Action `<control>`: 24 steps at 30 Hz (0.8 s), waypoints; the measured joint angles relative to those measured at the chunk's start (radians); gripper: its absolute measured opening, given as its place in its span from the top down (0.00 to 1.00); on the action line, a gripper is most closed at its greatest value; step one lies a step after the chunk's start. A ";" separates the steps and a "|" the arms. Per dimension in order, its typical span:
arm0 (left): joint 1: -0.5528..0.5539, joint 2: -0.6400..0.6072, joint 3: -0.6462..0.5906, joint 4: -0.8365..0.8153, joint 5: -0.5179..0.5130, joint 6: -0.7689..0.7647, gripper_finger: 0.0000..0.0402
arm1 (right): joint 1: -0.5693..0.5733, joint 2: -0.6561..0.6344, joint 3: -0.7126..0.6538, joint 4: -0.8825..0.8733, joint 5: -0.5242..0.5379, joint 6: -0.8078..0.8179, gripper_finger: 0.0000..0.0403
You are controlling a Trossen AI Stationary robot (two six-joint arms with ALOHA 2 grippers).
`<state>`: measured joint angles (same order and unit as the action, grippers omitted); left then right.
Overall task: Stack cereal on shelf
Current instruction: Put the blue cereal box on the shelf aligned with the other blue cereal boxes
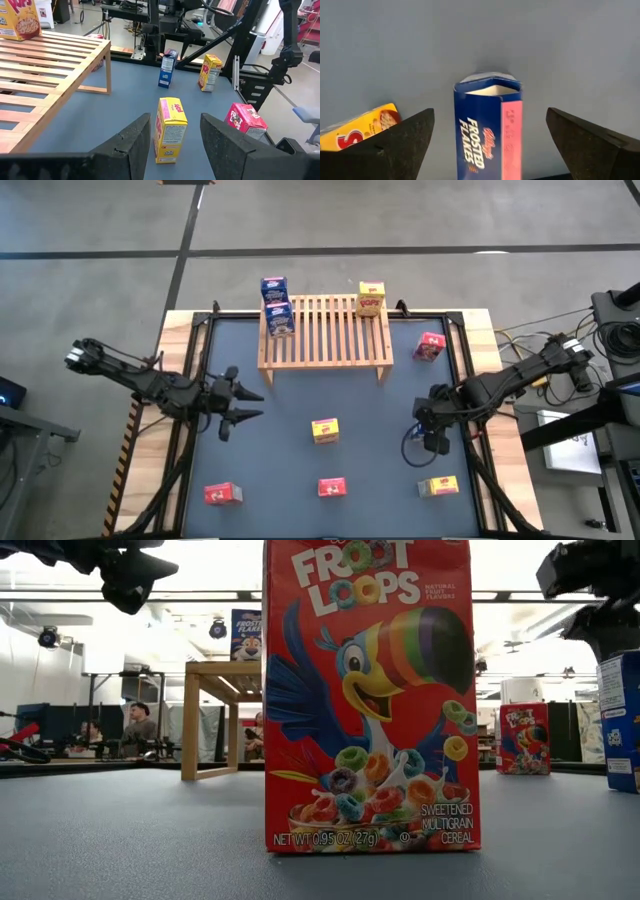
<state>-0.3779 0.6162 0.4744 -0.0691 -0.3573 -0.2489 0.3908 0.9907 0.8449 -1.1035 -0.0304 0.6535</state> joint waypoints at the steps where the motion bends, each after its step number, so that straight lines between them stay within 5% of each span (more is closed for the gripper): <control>1: 0.000 0.004 0.000 0.001 0.000 0.000 0.61 | 0.000 0.000 -0.015 0.006 -0.005 0.001 0.07; 11: 0.000 0.035 0.000 0.000 0.000 0.000 0.61 | 0.000 0.001 -0.087 0.033 -0.010 -0.019 0.08; 24: 0.000 0.043 0.000 0.001 0.000 0.000 0.61 | 0.000 0.001 -0.087 0.039 0.005 -0.046 0.30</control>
<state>-0.3782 0.6595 0.4744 -0.0677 -0.3573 -0.2489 0.3904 0.9913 0.7582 -1.0648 -0.0257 0.6075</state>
